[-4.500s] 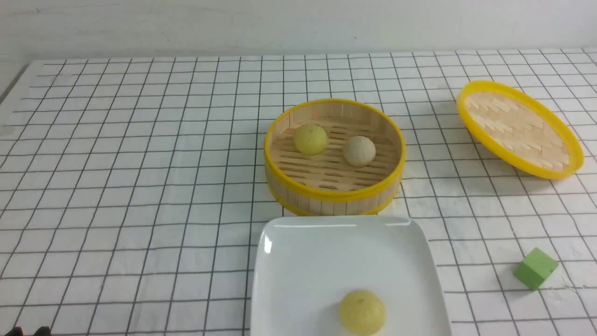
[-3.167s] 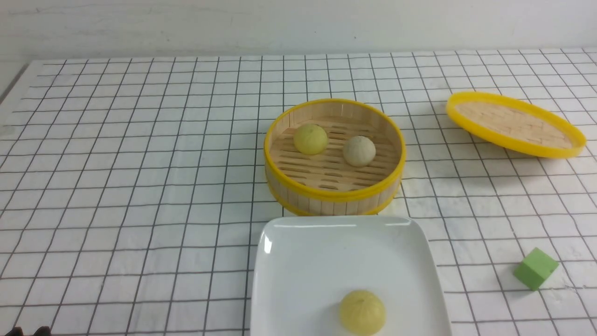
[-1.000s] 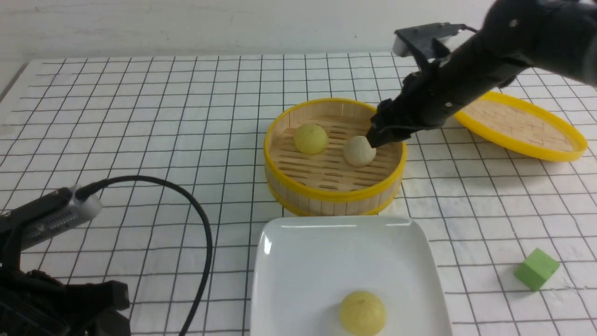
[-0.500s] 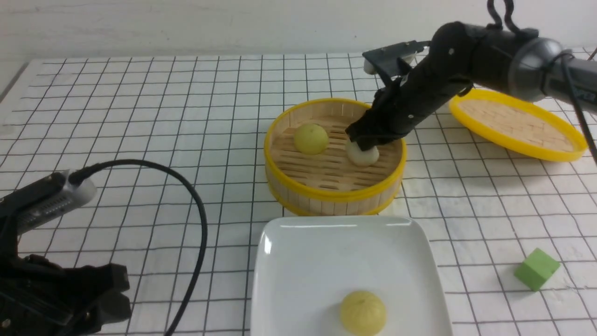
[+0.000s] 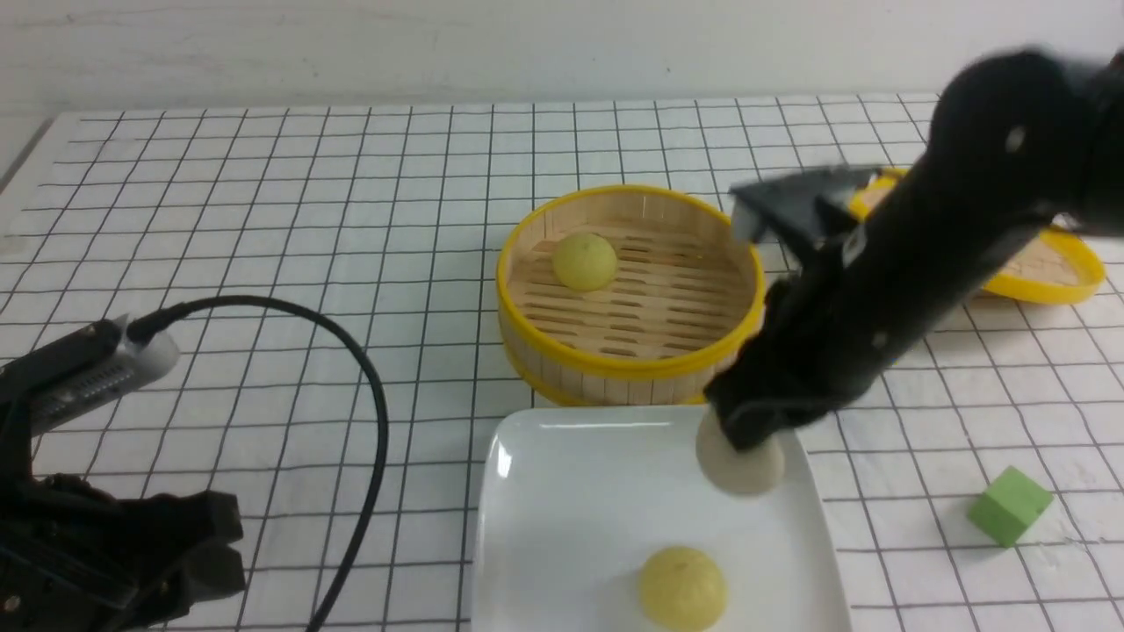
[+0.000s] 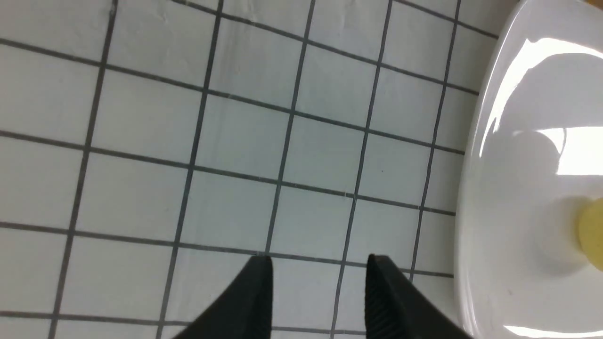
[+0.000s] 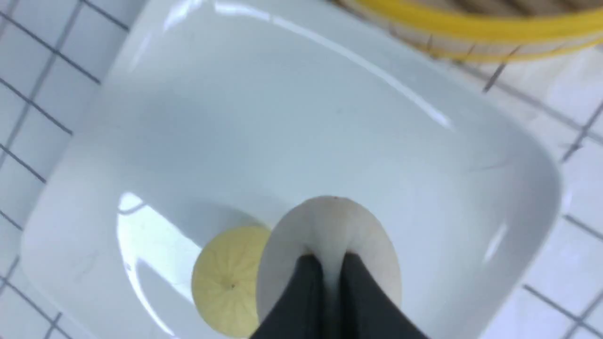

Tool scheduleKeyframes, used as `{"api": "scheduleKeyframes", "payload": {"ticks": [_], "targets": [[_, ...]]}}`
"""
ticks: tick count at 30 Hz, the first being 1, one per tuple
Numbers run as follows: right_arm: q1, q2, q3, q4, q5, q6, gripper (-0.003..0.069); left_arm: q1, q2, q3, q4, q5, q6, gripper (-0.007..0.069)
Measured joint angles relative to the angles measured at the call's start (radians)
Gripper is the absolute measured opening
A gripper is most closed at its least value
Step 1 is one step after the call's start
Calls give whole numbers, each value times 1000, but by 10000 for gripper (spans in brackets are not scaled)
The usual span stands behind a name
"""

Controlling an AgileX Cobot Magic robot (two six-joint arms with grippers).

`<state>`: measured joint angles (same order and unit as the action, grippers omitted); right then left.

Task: Put the steamed buns into the plate on the white-black tablecloth.
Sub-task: 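Move the steamed bun from the bamboo steamer onto the white plate with the right gripper, then reach into the bamboo steamer and grasp a bun with the left gripper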

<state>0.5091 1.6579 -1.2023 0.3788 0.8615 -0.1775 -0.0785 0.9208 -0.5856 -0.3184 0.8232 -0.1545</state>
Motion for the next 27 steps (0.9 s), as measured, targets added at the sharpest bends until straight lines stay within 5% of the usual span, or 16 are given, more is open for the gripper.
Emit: {"api": "scheduleKeyframes", "payload": {"ticks": [3, 6, 10, 12, 15, 17, 21, 27], "targets": [[39, 15, 126, 1, -158, 4, 82, 0, 0, 0, 0, 0, 0, 302], [46, 39, 174, 2, -252, 5, 239, 0, 0, 0, 0, -6, 0, 302], [45, 35, 156, 1, -226, 8, 419, 0, 1, -5, -1, -18, 0, 302], [32, 7, 122, -3, -164, 8, 433, 0, 5, -24, -1, -18, 0, 297], [4, -56, 77, -18, -66, 8, 368, 0, 13, -59, 0, -18, 0, 277], [-66, -184, 29, -71, 79, 8, 169, 0, 46, -131, 11, -1, 0, 190], [-173, -362, 40, -156, 230, 8, -4, 0, 139, -230, 27, 43, 19, 52], [-322, -684, 197, -194, 257, 42, -15, -10, 401, -423, -4, 120, 95, 2]]}}
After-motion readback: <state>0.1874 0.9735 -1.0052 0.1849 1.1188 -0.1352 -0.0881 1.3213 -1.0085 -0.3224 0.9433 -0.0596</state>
